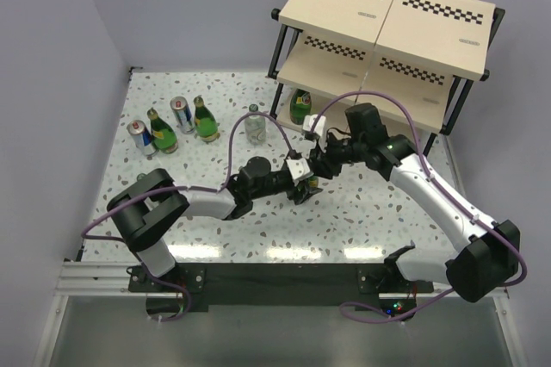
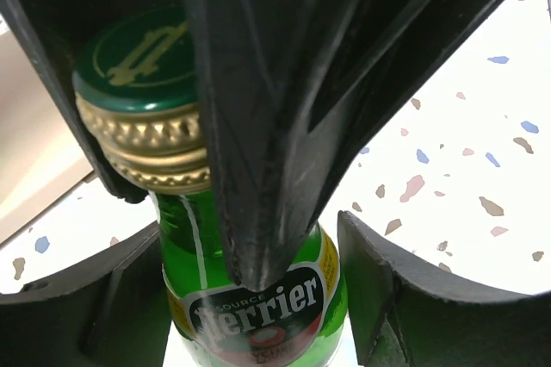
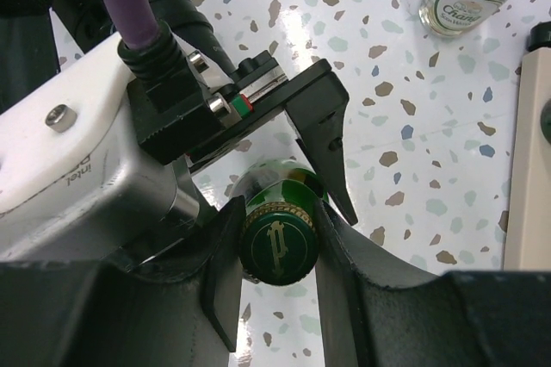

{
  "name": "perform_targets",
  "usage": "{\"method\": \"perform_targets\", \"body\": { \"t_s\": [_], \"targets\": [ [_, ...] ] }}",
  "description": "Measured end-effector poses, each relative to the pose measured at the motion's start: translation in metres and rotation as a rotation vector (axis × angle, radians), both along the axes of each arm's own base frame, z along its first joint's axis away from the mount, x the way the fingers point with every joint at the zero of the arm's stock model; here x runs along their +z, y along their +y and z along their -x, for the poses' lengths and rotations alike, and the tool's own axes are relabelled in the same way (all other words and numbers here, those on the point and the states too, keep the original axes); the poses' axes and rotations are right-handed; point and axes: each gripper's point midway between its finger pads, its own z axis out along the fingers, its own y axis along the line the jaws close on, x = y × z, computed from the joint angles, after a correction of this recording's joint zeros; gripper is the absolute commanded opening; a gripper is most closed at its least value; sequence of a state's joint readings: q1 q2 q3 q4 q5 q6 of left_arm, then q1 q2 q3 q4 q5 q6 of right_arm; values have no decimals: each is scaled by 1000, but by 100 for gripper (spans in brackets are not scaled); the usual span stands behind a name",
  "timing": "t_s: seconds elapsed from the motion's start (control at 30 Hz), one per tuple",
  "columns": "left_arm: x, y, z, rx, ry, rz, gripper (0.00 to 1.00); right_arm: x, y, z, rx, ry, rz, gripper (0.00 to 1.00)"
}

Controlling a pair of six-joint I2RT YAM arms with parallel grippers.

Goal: Place and organize the beverage onto the shelf
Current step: Pick up the drink from the center of the board.

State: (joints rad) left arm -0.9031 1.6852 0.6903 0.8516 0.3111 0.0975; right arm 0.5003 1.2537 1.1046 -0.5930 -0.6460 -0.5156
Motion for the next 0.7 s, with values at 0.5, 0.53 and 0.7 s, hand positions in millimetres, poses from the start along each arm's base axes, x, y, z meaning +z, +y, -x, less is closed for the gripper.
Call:
{"method": "perform_targets", "body": {
  "t_s": [0.5, 0.53, 0.7],
  "targets": [
    [-33, 21, 2, 81, 70, -58, 0, 21, -13, -9, -9, -92, -55, 99],
    [-33, 22, 1, 88, 70, -58, 0, 24, -16, -10, -10, -98, -60, 99],
    [-30, 24, -6, 125, 73, -41, 0, 33, -37, -21, -73, -124, -69, 99]
  ]
}}
